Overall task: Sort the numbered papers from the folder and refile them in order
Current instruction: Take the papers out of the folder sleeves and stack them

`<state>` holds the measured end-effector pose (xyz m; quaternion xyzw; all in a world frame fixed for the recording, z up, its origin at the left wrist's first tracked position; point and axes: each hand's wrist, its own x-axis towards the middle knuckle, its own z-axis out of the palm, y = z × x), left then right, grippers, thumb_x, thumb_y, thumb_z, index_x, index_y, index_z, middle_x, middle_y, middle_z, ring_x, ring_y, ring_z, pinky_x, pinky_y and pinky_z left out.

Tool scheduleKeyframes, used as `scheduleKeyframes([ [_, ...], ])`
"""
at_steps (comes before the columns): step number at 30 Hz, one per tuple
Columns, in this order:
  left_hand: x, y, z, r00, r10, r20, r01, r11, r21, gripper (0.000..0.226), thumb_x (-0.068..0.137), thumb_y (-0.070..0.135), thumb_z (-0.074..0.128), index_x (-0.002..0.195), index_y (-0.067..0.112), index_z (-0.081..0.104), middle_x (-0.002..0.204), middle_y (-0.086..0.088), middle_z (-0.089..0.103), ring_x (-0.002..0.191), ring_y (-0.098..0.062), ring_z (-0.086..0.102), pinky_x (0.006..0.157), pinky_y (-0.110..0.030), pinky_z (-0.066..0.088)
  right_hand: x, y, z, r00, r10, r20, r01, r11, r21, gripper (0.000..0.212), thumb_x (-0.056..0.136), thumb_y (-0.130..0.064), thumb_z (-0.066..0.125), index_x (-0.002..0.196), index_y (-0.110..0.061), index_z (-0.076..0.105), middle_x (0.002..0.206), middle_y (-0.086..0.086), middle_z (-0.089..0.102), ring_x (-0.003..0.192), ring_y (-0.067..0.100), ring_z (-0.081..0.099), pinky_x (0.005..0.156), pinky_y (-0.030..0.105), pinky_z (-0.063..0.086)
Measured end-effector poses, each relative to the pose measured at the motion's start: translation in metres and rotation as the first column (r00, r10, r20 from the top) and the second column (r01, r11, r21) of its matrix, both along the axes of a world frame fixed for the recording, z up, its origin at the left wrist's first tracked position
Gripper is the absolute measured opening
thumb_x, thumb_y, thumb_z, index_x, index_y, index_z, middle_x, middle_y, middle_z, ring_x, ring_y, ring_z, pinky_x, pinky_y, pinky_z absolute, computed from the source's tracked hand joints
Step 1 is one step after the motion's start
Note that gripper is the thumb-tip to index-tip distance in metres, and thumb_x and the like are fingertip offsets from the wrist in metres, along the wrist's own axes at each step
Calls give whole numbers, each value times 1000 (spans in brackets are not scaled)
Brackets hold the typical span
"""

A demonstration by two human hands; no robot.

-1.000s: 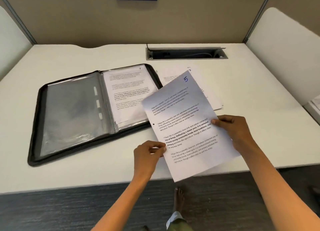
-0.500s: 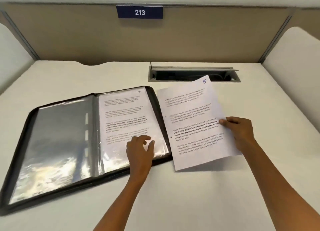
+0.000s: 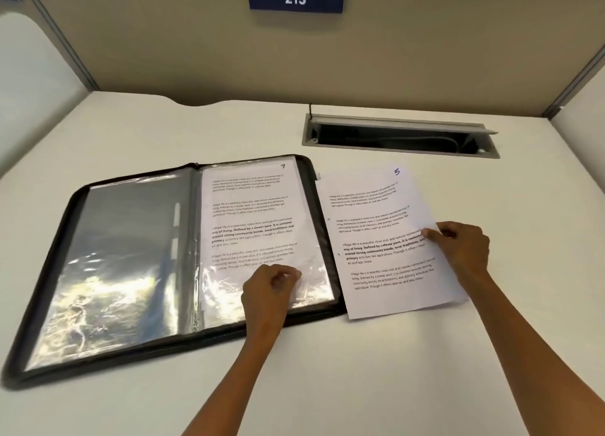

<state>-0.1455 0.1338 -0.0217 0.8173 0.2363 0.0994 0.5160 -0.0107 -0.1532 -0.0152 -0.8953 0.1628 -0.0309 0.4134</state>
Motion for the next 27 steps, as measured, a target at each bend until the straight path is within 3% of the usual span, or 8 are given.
scheduleKeyframes([
  [3,-2,14,10,996,73,48,-68,992,-105,5,82,24,71,80,29,69,80,12,69,77,-4,62,67,-11,45,-4,5,0,994,66,85,-48,978,-205,46,79,-30,77,117,-7,65,113,16,66,106,36,57,90,38,41],
  [6,-10,33,21,970,231,75,-197,929,-313,2,85,24,68,86,24,70,77,3,70,70,-12,63,69,-22,52,-11,20,4,984,134,117,-76,911,-405,50,82,-25,74,127,-10,58,124,19,56,117,40,43,94,46,33],
  [9,-24,59,27,901,431,51,-356,801,-482,7,89,20,63,92,19,68,79,0,68,69,-12,61,67,-24,55,-22,52,10,948,239,212,-170,939,-298,34,79,-19,76,112,-14,67,112,15,61,107,37,51,88,39,36],
  [12,-41,96,26,777,629,-33,-512,601,-614,8,91,15,61,86,14,67,68,3,66,67,-14,61,56,-20,54,-39,95,12,876,414,246,-394,910,-127,23,73,-15,80,95,-18,73,99,6,67,93,26,58,79,25,35],
  [16,-69,139,25,685,717,-130,-579,428,-694,14,91,22,62,80,14,66,61,4,63,52,-9,58,49,-20,52,-63,149,3,769,631,104,-625,776,-87,32,67,-32,85,96,-28,73,113,-3,61,112,18,49,96,34,36],
  [19,-86,164,22,639,755,-145,-608,381,-696,20,93,26,59,80,12,63,71,-2,59,51,-10,55,55,-21,55,-76,171,-9,685,726,-63,-718,658,-227,43,62,-46,83,102,-36,70,136,-9,43,130,13,28,96,30,15],
  [21,-94,175,18,629,761,-156,-613,363,-702,20,93,26,58,80,12,62,71,-2,58,48,-10,54,60,-23,56,-81,178,-13,675,733,-80,-726,641,-250,39,63,-45,84,98,-35,70,141,-11,38,133,12,22,91,27,10],
  [27,-98,190,12,574,802,-162,-656,332,-678,13,95,19,55,84,13,58,66,-1,54,45,-9,54,56,-26,56,-89,186,-12,692,721,35,-678,666,-310,5,74,-31,78,74,-28,74,129,-11,50,127,13,32,82,25,10],
])
